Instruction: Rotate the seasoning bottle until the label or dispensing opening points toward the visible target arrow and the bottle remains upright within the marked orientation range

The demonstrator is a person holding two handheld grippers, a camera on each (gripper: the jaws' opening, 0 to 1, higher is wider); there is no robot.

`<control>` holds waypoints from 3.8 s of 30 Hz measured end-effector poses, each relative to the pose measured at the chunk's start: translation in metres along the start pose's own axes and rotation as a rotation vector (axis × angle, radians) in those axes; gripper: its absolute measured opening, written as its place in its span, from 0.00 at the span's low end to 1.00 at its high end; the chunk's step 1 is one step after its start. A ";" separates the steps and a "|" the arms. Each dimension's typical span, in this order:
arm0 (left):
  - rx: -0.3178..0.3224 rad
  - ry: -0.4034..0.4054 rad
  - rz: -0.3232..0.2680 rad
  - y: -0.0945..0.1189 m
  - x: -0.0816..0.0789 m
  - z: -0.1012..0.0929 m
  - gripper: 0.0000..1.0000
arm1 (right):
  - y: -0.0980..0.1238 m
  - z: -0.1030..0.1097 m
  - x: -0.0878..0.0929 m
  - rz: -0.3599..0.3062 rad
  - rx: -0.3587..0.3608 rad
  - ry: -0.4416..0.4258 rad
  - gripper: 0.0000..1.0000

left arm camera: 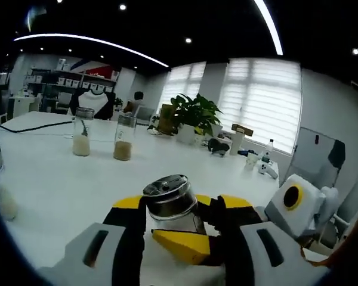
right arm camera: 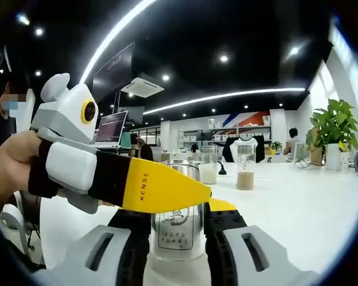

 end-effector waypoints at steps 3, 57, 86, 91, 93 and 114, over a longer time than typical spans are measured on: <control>-0.025 0.013 -0.008 0.001 0.001 -0.001 0.51 | 0.001 -0.001 -0.001 -0.002 0.002 0.002 0.32; -0.092 -0.120 -0.133 -0.009 -0.014 0.005 0.36 | -0.001 -0.003 -0.001 0.003 0.016 0.046 0.32; -0.137 -0.219 -0.144 0.009 -0.024 0.045 0.35 | 0.000 -0.002 0.000 0.006 0.010 -0.004 0.35; -0.188 -0.262 -0.155 0.022 -0.033 0.066 0.35 | 0.000 -0.002 0.000 0.002 0.015 -0.010 0.35; -0.208 -0.274 -0.162 0.027 -0.037 0.075 0.35 | 0.000 -0.002 0.000 0.004 0.016 -0.008 0.35; -0.255 -0.337 -0.154 0.040 -0.050 0.128 0.35 | -0.002 -0.005 0.002 0.007 0.030 -0.009 0.33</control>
Point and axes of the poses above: the point that each gripper's makers call its tool centre point, and the gripper's own axes: y roughly backward along the fingers, z roughly to its left, x roughly out of its underside, the point moved 1 cm from there along y, roughly backward along the fingers, and after that the axes turned 2 degrees about -y, right-handed, at the moved point
